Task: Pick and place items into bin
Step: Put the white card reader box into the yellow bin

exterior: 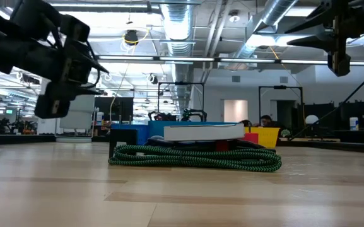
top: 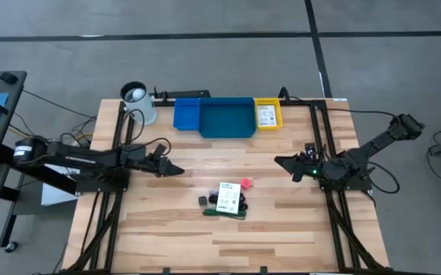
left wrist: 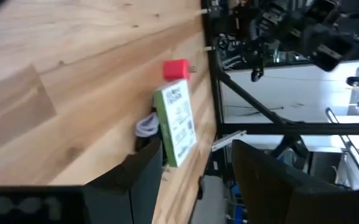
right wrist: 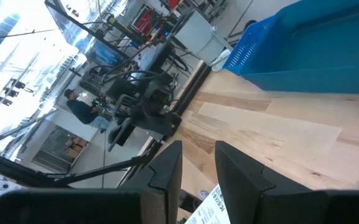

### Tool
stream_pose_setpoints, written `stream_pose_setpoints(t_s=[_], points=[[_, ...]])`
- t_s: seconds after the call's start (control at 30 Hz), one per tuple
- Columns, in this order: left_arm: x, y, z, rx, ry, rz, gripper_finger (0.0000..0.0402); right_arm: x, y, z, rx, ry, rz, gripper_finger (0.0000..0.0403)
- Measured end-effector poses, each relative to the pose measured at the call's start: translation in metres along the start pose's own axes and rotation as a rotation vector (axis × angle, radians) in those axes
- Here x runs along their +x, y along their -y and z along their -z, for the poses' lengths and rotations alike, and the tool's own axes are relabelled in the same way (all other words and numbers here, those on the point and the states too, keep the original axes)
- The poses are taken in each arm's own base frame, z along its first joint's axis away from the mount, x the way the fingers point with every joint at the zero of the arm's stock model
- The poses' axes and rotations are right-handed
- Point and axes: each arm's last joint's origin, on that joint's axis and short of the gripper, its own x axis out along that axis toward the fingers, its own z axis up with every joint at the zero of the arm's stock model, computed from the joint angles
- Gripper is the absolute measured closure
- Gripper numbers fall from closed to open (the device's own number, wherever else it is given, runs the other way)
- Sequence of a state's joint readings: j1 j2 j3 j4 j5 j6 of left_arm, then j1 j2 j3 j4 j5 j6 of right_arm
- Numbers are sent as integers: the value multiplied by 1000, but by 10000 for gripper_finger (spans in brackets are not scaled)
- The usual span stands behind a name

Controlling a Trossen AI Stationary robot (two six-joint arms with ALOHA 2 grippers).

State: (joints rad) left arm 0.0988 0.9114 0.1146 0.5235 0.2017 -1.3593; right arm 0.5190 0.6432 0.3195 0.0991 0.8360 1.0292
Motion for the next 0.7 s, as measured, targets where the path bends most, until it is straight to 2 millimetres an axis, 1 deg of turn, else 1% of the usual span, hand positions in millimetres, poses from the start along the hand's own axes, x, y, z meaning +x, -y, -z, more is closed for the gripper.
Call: stream_pose_setpoints(t_s=[0.2, 0.33, 0.53, 0.7], points=[[13, -14, -3, -7, -46, -57, 220, 0, 0, 0, 19, 0, 0, 312], [20, -19, -2, 16, -85, -72, 220, 0, -1, 0, 23, 2, -4, 312], [35, -15, -6, 74, -111, -95, 220, 0, -1, 0, 23, 2, -4, 312], [51, -11, -9, 94, -171, -98, 220, 0, -1, 0, 23, 2, -4, 312]])
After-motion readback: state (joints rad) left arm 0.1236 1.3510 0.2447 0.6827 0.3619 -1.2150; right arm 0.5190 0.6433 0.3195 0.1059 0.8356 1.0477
